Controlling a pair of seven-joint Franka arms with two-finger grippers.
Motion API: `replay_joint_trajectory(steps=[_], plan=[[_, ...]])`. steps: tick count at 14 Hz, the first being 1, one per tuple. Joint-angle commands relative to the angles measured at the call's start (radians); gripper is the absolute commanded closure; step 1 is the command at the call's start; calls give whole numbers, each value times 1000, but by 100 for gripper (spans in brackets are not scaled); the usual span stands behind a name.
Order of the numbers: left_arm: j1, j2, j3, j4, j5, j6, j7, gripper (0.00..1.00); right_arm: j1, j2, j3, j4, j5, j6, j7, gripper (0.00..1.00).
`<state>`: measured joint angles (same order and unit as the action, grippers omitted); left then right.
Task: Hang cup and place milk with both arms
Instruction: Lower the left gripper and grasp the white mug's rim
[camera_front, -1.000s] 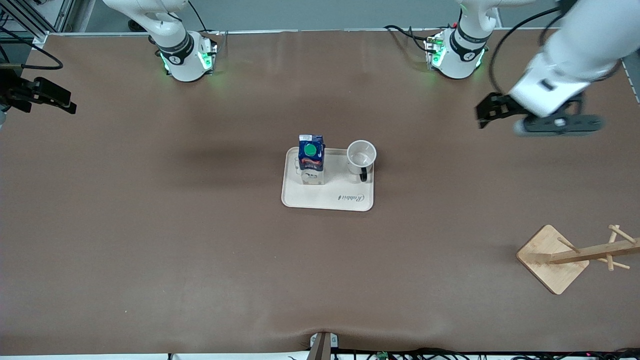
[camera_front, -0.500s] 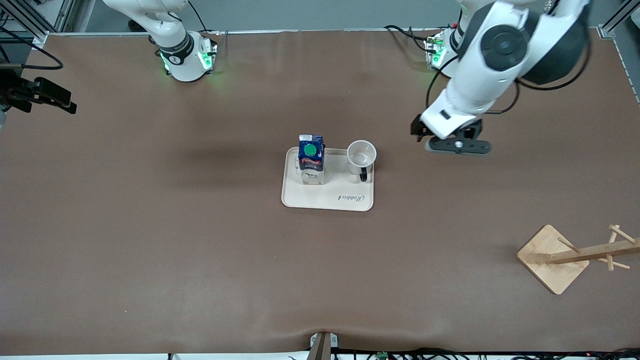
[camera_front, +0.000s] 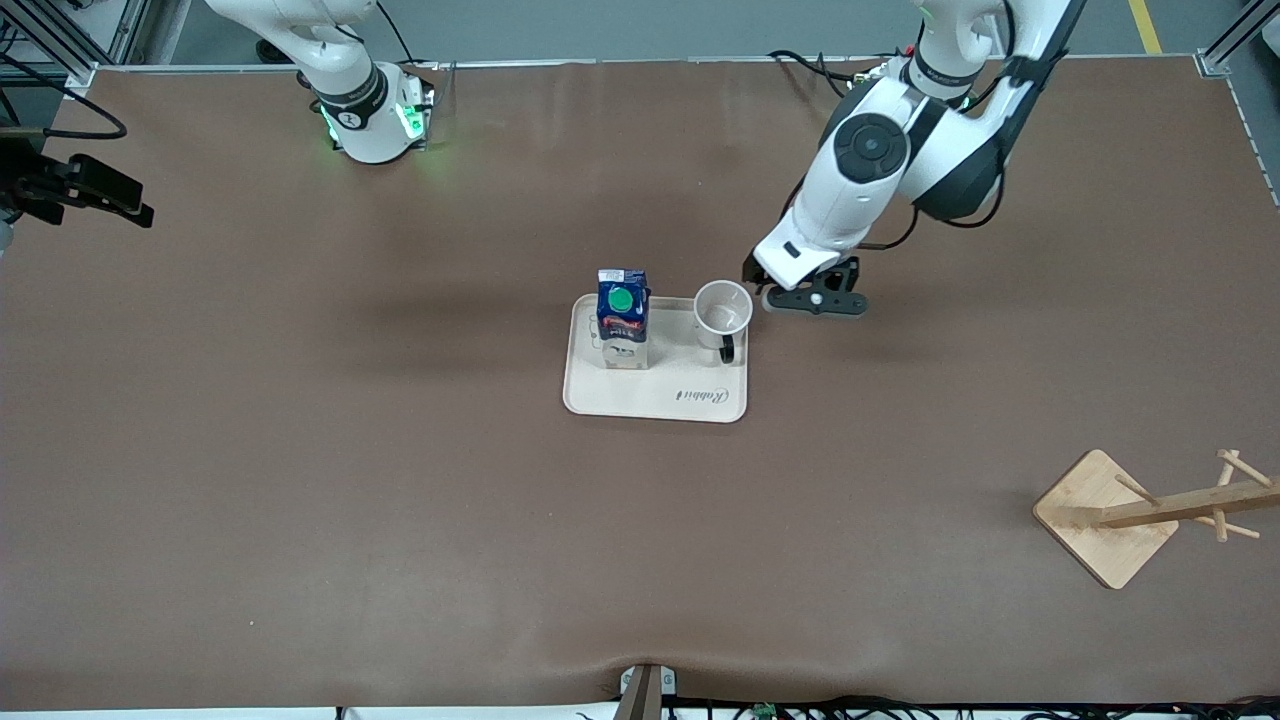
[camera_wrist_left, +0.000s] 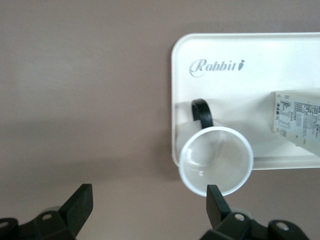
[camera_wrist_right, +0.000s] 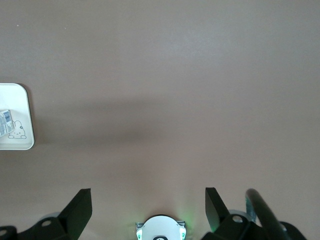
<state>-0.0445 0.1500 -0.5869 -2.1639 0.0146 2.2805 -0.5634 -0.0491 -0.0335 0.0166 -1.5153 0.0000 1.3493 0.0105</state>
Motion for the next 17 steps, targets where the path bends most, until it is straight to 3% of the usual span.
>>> replay_joint_trajectory(steps=[1,7,8,12,17], plan=[[-24,89,-5,6,60,66,-114,8,-18,-20,10,-19,20,-1,-9,0],[-75,258,-5,12,278,174,-395,33,-18,-20,10,-17,20,-7,-7,0],[-77,272,-5,15,295,181,-423,41,-18,-20,10,-17,20,-7,-7,0],[-83,298,-5,29,320,186,-475,99,-17,-20,10,-16,20,-9,-7,0],[-61,246,-2,49,341,163,-455,100,-18,-14,10,-2,21,-6,-7,0]])
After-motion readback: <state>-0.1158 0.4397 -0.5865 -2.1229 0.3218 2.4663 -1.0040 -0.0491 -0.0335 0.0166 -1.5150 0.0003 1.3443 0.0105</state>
